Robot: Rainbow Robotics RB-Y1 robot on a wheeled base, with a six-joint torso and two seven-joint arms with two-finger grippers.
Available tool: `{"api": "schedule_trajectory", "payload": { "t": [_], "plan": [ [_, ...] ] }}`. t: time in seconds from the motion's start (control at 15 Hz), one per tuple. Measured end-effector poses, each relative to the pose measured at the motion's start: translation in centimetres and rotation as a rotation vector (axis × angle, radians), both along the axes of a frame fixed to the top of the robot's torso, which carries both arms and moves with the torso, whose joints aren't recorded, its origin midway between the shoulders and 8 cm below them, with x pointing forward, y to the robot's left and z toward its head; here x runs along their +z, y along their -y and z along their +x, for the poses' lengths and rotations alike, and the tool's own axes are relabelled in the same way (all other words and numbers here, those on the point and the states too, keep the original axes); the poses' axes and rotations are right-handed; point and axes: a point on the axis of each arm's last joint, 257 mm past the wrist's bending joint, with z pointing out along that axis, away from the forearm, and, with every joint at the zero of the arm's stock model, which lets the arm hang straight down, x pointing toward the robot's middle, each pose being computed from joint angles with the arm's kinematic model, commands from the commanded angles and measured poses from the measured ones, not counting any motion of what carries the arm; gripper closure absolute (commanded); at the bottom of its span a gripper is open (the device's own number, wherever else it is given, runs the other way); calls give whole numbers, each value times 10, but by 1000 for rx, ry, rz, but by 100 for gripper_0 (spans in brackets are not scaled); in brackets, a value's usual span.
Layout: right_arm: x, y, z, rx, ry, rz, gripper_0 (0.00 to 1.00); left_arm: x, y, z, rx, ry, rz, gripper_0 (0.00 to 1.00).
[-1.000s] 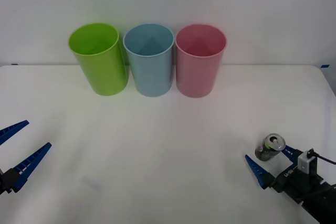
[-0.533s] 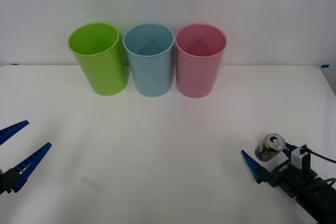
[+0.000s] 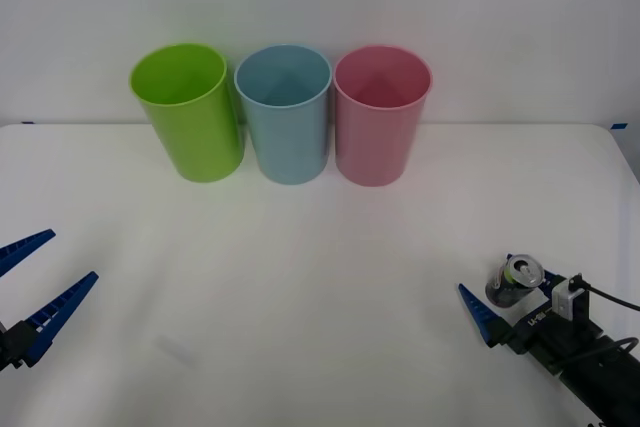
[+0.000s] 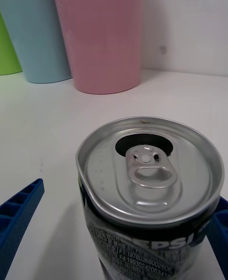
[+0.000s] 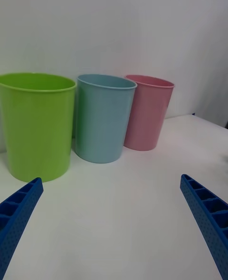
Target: Grasp the object on the table and drop it into the matching bin: aluminum can to the light blue bin, PET bottle to the pink bin.
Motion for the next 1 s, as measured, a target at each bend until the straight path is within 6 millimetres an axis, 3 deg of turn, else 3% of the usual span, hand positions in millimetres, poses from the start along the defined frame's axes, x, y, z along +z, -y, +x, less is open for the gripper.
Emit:
{"api": "schedule_trajectory", "payload": {
  "t": [0.07,0.13,0.67,1.0],
  "plan": [
    [0,0,0,-1,2,0,95,0,0,0,0,0,0,0],
    [1,0,0,-2,5,0,100,0,0,0,0,0,0,0],
    [5,-3,-1,11,24,1,100,0,0,0,0,0,0,0],
    [29,-15,5,48,76,11,100,0,0,0,0,0,0,0]
  ]
}}
